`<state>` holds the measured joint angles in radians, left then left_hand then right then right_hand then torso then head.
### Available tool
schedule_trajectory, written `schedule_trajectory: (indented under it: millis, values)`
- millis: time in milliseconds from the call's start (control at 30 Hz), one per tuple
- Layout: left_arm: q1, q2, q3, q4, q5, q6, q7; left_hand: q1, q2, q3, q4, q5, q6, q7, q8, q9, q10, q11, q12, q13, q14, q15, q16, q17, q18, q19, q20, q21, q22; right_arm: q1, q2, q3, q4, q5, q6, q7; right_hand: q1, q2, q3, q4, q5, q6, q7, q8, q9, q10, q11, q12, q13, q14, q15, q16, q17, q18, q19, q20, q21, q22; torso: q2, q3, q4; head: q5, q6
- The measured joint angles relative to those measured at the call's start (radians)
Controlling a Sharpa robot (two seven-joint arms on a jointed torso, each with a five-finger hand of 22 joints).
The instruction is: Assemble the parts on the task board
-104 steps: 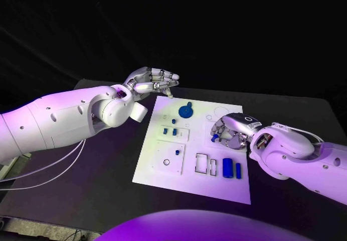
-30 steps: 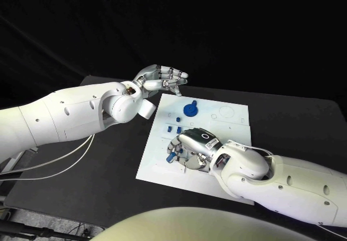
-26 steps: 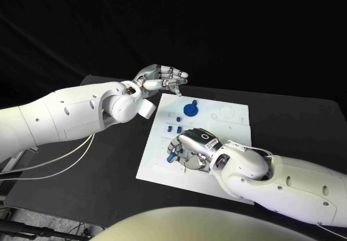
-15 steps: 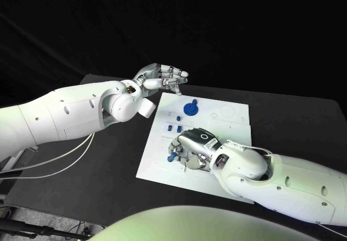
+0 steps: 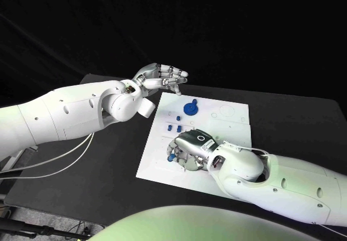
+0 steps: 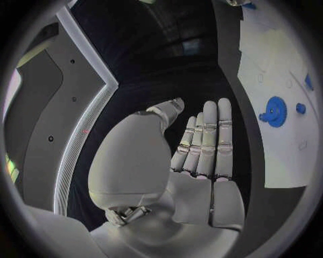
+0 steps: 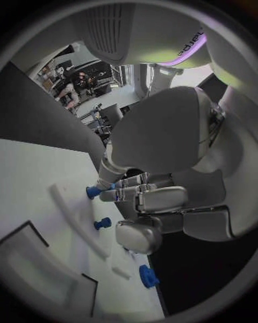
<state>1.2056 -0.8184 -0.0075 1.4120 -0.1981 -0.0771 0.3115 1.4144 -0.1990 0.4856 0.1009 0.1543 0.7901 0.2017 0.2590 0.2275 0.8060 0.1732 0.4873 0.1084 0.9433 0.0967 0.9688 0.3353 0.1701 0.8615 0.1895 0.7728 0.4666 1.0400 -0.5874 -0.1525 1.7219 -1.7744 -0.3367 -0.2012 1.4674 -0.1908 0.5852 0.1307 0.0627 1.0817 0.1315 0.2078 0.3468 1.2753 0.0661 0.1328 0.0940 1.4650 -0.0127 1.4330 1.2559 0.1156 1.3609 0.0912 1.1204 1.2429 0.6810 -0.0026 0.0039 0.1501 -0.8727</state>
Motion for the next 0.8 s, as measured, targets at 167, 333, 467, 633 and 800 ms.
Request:
schedule_trajectory:
  millis: [167,333,467,633,800]
  values:
    - [0.000,0.000,0.000,0.000,0.000,0.001,-0.001,0.000,0.000,0.000,0.000,0.000,0.000,0.000,0.000,0.000,0.000,0.000,0.000,0.000,0.000,0.000,0.000,0.000,0.000,0.000,0.000,0.000,0.000,-0.004,0.006,0.000,-0.003,-0.004,0.000,-0.001,-0.056,-0.023,-0.002,-0.007,0.019,-0.039,0.014,-0.012,0.003,-0.018,0.004,-0.023,-0.002,0.000,0.000,0.000,-0.005,0.000,-0.009,0.002,-0.015,-0.009,0.000,0.0000,0.0001,0.000,0.000]
    - [0.000,-0.001,0.000,0.000,0.000,0.002,-0.002,0.000,0.000,0.000,0.000,0.000,0.000,0.000,0.000,0.000,0.000,0.000,0.000,0.000,0.000,0.000,0.001,0.000,0.000,0.000,0.000,0.000,0.000,-0.008,0.007,-0.004,-0.005,-0.003,0.001,-0.001,-0.104,-0.064,-0.028,0.006,0.025,-0.116,0.013,-0.062,-0.021,-0.043,0.007,-0.029,-0.003,0.004,0.004,0.000,-0.005,0.000,-0.013,0.005,-0.029,-0.015,0.000,0.0001,0.0001,0.000,0.000]
    - [0.000,-0.001,0.000,0.000,0.000,0.002,-0.002,0.000,0.000,-0.003,0.003,0.000,0.000,0.000,0.000,0.001,0.000,0.000,0.000,0.001,0.000,0.000,0.004,0.000,0.000,0.000,0.000,0.000,-0.002,-0.008,0.004,-0.004,-0.005,-0.002,-0.005,0.000,-0.113,-0.074,-0.043,0.007,0.025,-0.160,0.012,-0.088,-0.031,-0.052,0.005,-0.033,-0.003,0.004,0.004,0.000,-0.005,0.000,-0.013,0.005,-0.035,-0.017,0.000,0.0004,-0.0002,0.000,0.000]
    - [0.000,-0.001,0.000,0.000,0.000,0.003,-0.003,0.000,0.000,-0.003,0.003,0.000,-0.001,0.000,0.000,0.001,0.000,0.000,0.000,0.001,0.000,0.000,0.004,0.000,0.000,0.000,0.000,0.000,-0.002,-0.008,-0.012,-0.003,0.005,-0.002,-0.034,-0.001,-0.113,-0.074,-0.053,0.003,0.030,-0.181,0.011,-0.101,-0.036,-0.067,0.008,-0.033,-0.002,0.004,0.004,0.000,-0.005,0.000,-0.013,0.005,-0.040,-0.019,0.000,0.0011,-0.0004,-0.001,0.001]
    - [0.000,-0.002,0.000,0.000,0.000,0.004,-0.004,0.000,0.000,-0.003,0.003,0.000,-0.006,-0.002,0.000,0.001,-0.004,-0.004,0.000,0.001,0.000,0.000,0.003,0.000,0.000,0.000,0.000,0.000,-0.002,-0.007,-0.056,0.001,0.045,0.002,-0.096,0.002,-0.113,-0.074,-0.059,0.002,0.050,-0.184,0.007,-0.102,-0.036,-0.067,0.008,-0.033,0.002,0.004,0.004,0.000,-0.005,0.000,-0.013,0.005,-0.040,-0.017,0.000,0.0017,-0.0010,-0.004,0.003]
